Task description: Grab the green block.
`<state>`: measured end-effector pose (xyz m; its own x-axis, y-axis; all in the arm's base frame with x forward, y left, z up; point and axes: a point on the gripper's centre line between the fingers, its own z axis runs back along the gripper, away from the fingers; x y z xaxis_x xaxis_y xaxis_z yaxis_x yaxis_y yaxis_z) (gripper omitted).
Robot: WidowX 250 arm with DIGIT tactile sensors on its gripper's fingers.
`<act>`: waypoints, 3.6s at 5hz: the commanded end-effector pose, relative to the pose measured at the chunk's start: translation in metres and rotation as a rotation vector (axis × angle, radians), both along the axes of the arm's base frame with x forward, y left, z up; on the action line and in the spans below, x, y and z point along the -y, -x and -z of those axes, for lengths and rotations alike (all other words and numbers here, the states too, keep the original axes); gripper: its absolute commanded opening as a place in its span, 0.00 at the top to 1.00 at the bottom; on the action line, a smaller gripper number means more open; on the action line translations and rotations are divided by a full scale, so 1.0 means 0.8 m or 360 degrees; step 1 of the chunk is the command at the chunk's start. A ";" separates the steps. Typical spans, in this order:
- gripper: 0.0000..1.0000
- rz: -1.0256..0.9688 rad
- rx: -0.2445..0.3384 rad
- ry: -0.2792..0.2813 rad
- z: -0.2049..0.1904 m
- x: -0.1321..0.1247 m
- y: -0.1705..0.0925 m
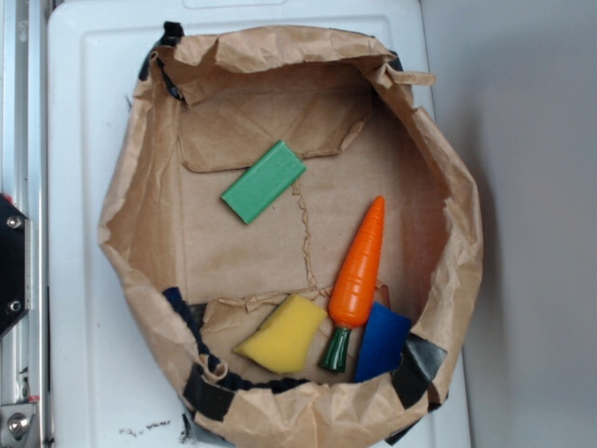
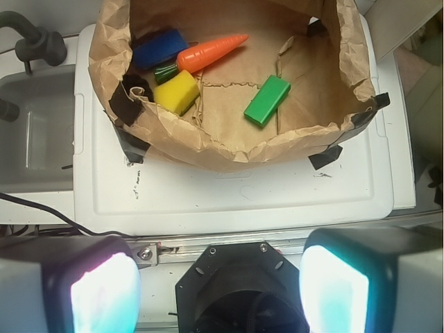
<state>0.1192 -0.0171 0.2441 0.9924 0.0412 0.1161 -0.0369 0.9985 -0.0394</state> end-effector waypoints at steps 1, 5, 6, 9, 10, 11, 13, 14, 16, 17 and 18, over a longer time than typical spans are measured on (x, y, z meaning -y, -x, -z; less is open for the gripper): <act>0.00 0.0000 0.0000 0.0000 0.000 0.000 0.000; 0.00 -0.0064 0.0058 0.0068 0.018 0.066 -0.176; 0.00 -0.0064 0.0058 0.0068 0.018 0.066 -0.176; 0.00 -0.0127 0.0084 0.0087 0.041 0.044 -0.202; 0.00 -0.0164 0.0115 0.0108 0.056 0.021 -0.214; 0.00 -0.0178 0.0079 0.0069 0.081 0.005 -0.224; 0.00 -0.0218 0.0182 -0.0199 0.158 -0.027 -0.199; 0.00 -0.0343 0.0189 -0.0248 0.184 -0.039 -0.207; 0.00 -0.0521 0.0150 -0.0278 0.197 -0.033 -0.230; 0.00 -0.0521 0.0150 -0.0278 0.197 -0.033 -0.230; 0.00 -0.0521 0.0150 -0.0278 0.197 -0.033 -0.230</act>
